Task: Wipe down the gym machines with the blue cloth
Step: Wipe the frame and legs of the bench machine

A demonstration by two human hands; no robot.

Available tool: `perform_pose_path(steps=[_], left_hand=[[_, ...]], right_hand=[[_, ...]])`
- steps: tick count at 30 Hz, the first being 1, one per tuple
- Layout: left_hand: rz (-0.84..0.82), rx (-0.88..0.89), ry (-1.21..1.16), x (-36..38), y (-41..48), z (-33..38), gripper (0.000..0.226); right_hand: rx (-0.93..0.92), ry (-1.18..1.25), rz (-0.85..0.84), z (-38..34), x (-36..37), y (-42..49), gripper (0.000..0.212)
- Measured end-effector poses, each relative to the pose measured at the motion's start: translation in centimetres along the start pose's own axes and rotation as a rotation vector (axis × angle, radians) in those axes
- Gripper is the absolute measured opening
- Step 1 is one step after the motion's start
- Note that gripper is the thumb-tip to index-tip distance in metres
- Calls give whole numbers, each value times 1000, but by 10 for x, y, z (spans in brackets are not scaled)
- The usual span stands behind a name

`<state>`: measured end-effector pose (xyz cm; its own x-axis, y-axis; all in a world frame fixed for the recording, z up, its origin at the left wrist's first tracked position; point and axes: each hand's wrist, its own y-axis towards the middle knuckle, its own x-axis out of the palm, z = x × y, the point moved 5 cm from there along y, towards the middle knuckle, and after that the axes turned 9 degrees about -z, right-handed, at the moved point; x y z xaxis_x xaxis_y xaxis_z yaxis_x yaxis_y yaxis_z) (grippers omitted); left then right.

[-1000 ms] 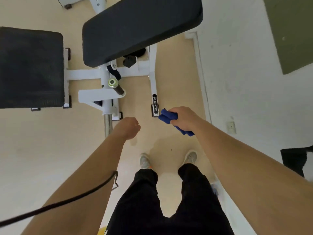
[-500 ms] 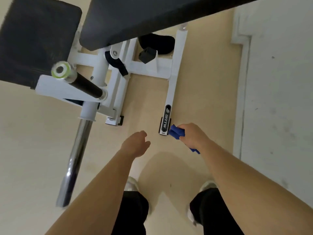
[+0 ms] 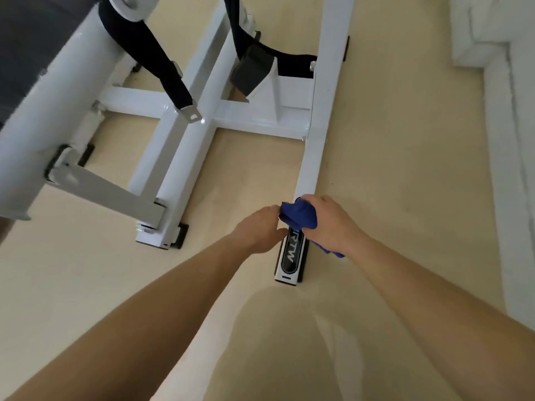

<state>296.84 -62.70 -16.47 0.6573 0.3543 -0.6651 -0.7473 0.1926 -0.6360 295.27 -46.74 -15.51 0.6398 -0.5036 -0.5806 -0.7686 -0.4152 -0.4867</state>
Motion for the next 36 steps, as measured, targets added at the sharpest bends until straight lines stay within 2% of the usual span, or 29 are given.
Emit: perform_pose_path(steps=[5,7,9,12,14,18,23,26,29,33,34,36], left_hand=[[211,211,-76,-8,44,-11,52],[343,264,-53,-8,54,-21,46],[402,282,-158,-3,63,-30,36],[372,253,-434,8,69,-36,28],[367,227,-500,12,68,-36,31],[343,215,-459,-5,62,-33,31],[257,212,-528,-18,62,-38,9],[153,204,-553,-12,65,-39,23],[121,232,-742,-9,68,-38,29],[177,251,-984,-18,67,-35,25],[215,226,-988,-21,66,-36,25],[317,151,-802,-28,66,-42,25]], right_hand=[[-117,27,94,27,-3,47,67],[-158,59,112,34,2,58,73],[-198,56,93,40,11,65,76],[-258,36,80,42,19,68,63],[-251,54,89,42,19,66,51],[-181,177,90,39,9,59,38],[-63,237,103,56,-4,60,35],[-24,251,85,62,-10,58,29],[-47,371,36,60,-17,56,26],[-48,632,-66,59,-16,52,35],[-37,690,-88,60,-13,52,35],[-12,714,-90,64,-11,52,34]])
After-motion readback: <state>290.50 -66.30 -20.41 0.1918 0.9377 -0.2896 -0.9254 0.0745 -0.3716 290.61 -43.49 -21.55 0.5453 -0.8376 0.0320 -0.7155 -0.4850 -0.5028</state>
